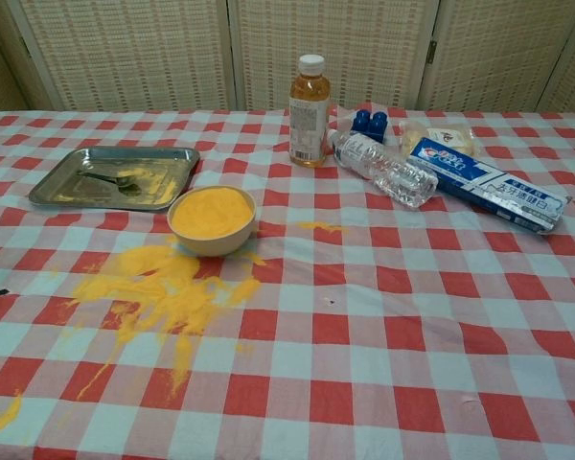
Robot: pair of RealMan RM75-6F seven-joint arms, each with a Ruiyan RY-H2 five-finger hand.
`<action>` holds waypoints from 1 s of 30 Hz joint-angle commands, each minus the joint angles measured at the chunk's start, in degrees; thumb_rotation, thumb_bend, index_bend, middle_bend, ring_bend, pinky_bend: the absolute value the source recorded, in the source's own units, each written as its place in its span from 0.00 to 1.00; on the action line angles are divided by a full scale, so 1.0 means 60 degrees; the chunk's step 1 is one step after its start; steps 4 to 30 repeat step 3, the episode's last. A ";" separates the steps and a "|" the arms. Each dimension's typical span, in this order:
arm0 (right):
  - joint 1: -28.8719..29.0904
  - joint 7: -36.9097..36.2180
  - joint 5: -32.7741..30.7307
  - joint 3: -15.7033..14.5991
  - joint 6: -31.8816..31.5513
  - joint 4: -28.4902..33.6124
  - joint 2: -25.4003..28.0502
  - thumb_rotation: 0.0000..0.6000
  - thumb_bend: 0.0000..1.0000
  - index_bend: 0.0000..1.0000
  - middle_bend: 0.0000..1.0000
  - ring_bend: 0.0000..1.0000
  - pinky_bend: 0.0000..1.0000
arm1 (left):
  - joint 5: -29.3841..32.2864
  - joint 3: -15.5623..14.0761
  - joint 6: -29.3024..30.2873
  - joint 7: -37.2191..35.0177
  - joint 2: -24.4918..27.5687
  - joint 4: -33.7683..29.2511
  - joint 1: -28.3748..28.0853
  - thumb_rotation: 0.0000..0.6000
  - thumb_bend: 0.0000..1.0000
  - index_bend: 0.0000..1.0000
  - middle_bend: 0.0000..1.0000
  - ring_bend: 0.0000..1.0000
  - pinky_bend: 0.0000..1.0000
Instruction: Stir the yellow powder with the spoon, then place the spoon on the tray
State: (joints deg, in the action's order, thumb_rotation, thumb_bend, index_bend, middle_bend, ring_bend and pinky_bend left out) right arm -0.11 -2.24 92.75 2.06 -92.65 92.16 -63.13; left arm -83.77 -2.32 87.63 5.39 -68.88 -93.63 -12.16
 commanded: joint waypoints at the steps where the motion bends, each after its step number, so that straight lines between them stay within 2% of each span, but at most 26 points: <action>1: -0.0037 0.0065 0.0076 -0.0063 -0.0037 0.0001 -0.0033 1.00 0.06 0.00 0.00 0.00 0.00 | -0.0428 -0.0588 0.1166 0.0664 0.0775 0.0167 0.1264 1.00 0.37 0.00 0.00 0.00 0.10; 3: -0.0081 0.0123 0.0036 -0.0079 -0.0054 0.0069 -0.0003 1.00 0.06 0.00 0.00 0.00 0.00 | -0.0450 -0.0512 0.1152 0.0938 0.0702 0.0146 0.1297 1.00 0.37 0.00 0.00 0.00 0.10; 30: -0.0081 0.0123 0.0036 -0.0079 -0.0054 0.0069 -0.0003 1.00 0.06 0.00 0.00 0.00 0.00 | -0.0450 -0.0512 0.1152 0.0938 0.0702 0.0146 0.1297 1.00 0.37 0.00 0.00 0.00 0.10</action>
